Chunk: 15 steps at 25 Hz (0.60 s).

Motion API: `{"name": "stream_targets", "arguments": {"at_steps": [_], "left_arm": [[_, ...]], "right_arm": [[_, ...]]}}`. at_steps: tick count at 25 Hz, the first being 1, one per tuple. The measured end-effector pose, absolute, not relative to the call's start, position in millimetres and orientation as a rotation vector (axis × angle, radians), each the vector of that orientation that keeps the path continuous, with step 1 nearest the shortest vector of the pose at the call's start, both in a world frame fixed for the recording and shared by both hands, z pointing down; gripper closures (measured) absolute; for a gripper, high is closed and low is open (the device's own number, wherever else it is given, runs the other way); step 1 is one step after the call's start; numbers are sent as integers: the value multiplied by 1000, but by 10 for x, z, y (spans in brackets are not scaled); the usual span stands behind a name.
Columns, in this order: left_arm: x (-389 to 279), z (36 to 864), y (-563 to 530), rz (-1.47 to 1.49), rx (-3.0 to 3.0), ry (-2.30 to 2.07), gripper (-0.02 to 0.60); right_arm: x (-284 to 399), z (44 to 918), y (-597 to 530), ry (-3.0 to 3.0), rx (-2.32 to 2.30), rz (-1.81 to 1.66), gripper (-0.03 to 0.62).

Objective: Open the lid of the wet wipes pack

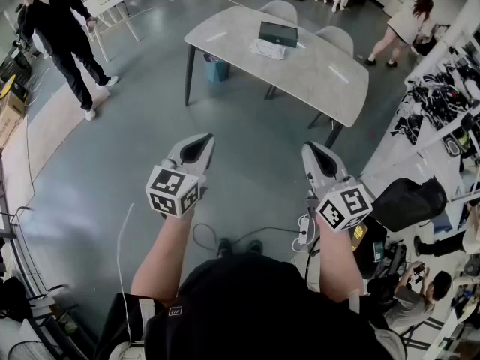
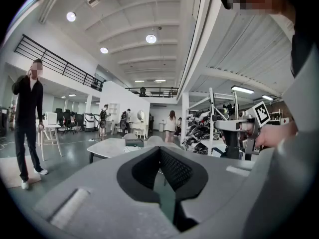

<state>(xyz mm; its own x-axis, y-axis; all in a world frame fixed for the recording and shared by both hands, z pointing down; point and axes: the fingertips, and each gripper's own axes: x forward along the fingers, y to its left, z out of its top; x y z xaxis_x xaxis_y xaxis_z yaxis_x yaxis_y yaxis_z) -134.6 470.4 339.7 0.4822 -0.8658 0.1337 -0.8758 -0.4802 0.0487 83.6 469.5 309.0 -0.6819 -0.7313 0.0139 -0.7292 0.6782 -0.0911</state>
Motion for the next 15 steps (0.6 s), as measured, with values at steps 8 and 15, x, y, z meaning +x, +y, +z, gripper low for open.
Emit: {"name": "stream_targets", "arguments": {"at_steps": [8,15], "left_arm": [[-1265,3408,4718,148,2603,-1533,571],[-924,3417,4791,166,2609,-1515,571]], "right_arm": [[916,3095,4718,2837,-1251,-159,592],[1159,3028,4821,2861,-1227,-86,591]]}}
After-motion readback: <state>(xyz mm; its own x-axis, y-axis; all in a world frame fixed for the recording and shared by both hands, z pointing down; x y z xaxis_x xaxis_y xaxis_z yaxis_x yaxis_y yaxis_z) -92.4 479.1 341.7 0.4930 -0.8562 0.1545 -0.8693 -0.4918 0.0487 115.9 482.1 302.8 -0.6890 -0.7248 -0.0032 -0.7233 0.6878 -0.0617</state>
